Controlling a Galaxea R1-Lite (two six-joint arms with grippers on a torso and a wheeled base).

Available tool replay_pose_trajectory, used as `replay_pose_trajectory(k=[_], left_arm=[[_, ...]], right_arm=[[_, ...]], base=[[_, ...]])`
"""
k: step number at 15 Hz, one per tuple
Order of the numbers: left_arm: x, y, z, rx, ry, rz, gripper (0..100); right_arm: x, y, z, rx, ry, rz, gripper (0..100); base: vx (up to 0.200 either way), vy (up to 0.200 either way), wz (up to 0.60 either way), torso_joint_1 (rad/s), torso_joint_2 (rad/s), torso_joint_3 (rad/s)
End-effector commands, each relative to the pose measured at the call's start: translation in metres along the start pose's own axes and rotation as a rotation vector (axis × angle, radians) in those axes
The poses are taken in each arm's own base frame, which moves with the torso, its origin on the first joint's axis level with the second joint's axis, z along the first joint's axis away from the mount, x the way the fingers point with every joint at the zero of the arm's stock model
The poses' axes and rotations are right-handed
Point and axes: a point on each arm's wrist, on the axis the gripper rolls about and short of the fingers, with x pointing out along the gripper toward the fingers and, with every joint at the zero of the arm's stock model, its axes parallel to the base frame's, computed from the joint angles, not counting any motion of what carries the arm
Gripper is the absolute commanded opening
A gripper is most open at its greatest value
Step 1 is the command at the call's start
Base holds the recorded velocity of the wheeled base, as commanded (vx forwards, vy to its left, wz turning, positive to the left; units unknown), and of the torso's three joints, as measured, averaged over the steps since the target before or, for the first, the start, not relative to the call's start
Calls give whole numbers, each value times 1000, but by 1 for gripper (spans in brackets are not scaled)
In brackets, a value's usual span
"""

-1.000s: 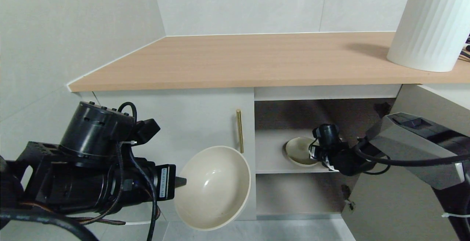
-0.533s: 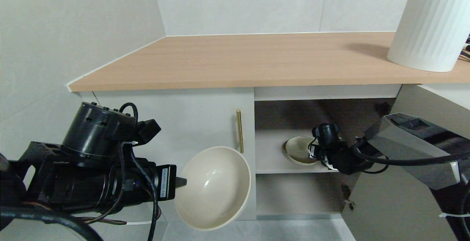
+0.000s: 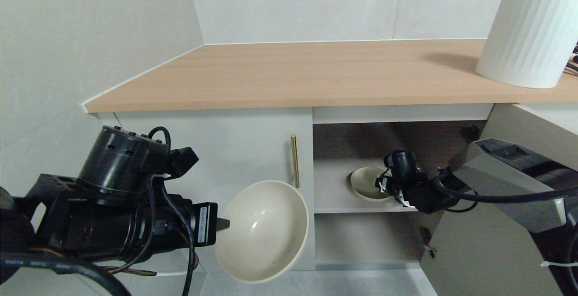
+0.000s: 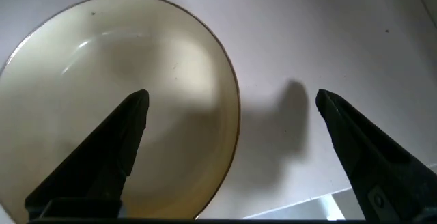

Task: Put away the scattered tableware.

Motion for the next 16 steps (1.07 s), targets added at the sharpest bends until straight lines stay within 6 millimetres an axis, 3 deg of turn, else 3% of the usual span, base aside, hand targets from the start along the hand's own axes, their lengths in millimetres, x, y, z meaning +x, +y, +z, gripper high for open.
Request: replay_pose_trajectory(k=[1,3,4,5,7,8,10,11,13,15,16], left_arm=[[2,0,-1,0,7,1,0],[5,0,-1,1,17,5,0],[14,-1,-2,7,48,9,0],[19,-2,-3,8,60,16,0],[41,-6,-6,26,121,34,0],[46,-9,-7,35,135,41,0],[63,-19,-20,85,201,82,0],[69,-22,-24,101,227,101,0],[87,-31,-32,146,279,173,0],[95,-37,-38,182,286,205,0],[94,-41,-42,201,283,210,0]], right_arm=[[-7,0,6,7,-10,7,100],[-21,-1,11,12,-11,14,100],[-48,3,17,-1,-11,47,100],[-58,4,18,-7,-10,59,100],[-121,8,23,-57,16,197,100],[-141,7,24,-79,29,252,100],[-204,2,27,-159,84,421,100],[-222,0,28,-184,104,467,100],[-279,-7,27,-276,224,649,100],[-309,-9,22,-353,313,748,100],[-313,-6,17,-399,329,756,100]], base=[[0,0,0,0,0,0],[0,0,0,0,0,0],[0,0,0,0,0,0],[0,0,0,0,0,0],[0,0,0,0,0,0],[0,0,0,0,0,0],[0,0,0,0,0,0],[0,0,0,0,0,0],[0,0,0,0,0,0],[0,0,0,0,0,0],[0,0,0,0,0,0]])
